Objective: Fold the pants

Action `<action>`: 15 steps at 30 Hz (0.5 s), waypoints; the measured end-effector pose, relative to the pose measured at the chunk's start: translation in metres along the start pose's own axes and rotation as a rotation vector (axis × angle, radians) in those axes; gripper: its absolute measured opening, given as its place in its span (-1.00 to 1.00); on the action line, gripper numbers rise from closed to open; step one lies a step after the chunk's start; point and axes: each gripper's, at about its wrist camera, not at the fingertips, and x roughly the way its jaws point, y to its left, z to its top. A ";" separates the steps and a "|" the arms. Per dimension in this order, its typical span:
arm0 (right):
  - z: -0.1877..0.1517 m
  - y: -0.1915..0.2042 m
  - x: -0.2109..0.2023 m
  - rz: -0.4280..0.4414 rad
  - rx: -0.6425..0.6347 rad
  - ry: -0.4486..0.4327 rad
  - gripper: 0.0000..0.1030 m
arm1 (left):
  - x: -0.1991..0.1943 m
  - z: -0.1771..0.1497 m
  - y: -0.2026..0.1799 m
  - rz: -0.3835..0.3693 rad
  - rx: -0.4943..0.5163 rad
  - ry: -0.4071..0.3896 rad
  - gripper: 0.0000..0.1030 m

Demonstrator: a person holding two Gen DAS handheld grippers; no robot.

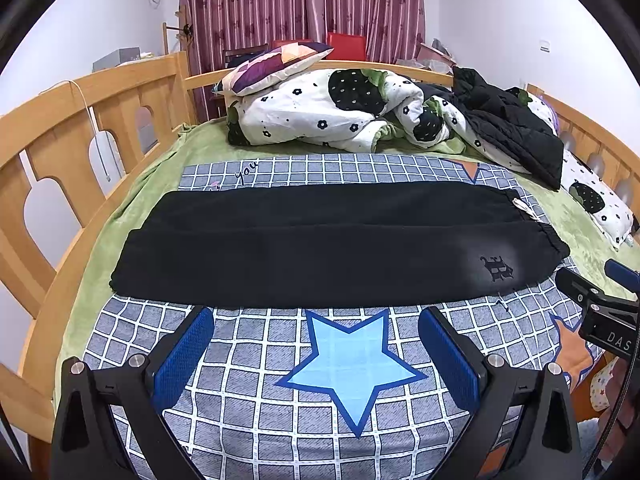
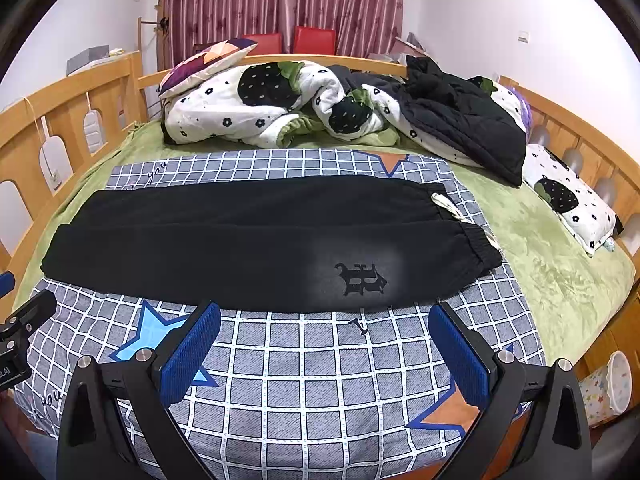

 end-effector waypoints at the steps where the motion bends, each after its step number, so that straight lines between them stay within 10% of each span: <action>1: 0.000 0.000 0.000 0.001 0.000 -0.001 0.98 | -0.001 0.000 0.000 0.000 -0.002 0.001 1.00; 15: -0.001 -0.001 0.000 0.002 0.001 0.001 0.98 | -0.001 0.001 0.003 0.000 -0.002 0.002 1.00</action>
